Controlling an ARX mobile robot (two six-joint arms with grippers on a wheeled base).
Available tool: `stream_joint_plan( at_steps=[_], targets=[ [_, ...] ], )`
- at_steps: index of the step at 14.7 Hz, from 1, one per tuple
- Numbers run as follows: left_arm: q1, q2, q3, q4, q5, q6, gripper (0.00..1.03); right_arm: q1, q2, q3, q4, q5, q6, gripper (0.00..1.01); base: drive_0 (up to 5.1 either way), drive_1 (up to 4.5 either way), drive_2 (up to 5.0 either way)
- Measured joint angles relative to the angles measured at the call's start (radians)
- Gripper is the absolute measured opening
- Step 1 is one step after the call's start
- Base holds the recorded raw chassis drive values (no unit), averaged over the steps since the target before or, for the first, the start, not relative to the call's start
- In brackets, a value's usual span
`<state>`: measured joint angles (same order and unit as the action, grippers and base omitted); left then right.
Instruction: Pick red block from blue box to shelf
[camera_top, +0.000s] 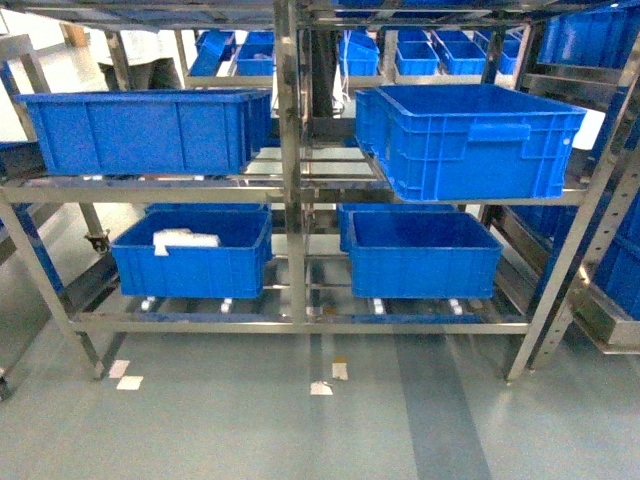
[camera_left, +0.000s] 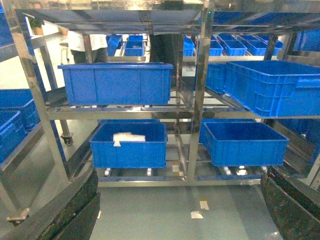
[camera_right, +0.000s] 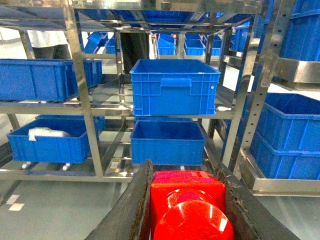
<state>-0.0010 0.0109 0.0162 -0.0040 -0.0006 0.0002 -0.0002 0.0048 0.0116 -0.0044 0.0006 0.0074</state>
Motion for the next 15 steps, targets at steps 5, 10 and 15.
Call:
stream_joint_plan(
  at_steps=[5,10,15],
  targets=[
    [0.0,0.0,0.0,0.0,0.001,0.0,0.98,0.0,0.0,0.0,-0.002,0.0,0.0,0.28,-0.1,3.9,-4.1],
    [0.0,0.0,0.0,0.0,-0.001,0.0,0.98,0.0,0.0,0.0,0.0,0.0,0.0,0.28,-0.1,3.84,-4.1],
    [0.0,0.0,0.0,0.0,0.0,0.0,0.98,0.0,0.0,0.0,-0.002,0.0,0.0,0.28,-0.1,3.92,-4.1]
  ],
)
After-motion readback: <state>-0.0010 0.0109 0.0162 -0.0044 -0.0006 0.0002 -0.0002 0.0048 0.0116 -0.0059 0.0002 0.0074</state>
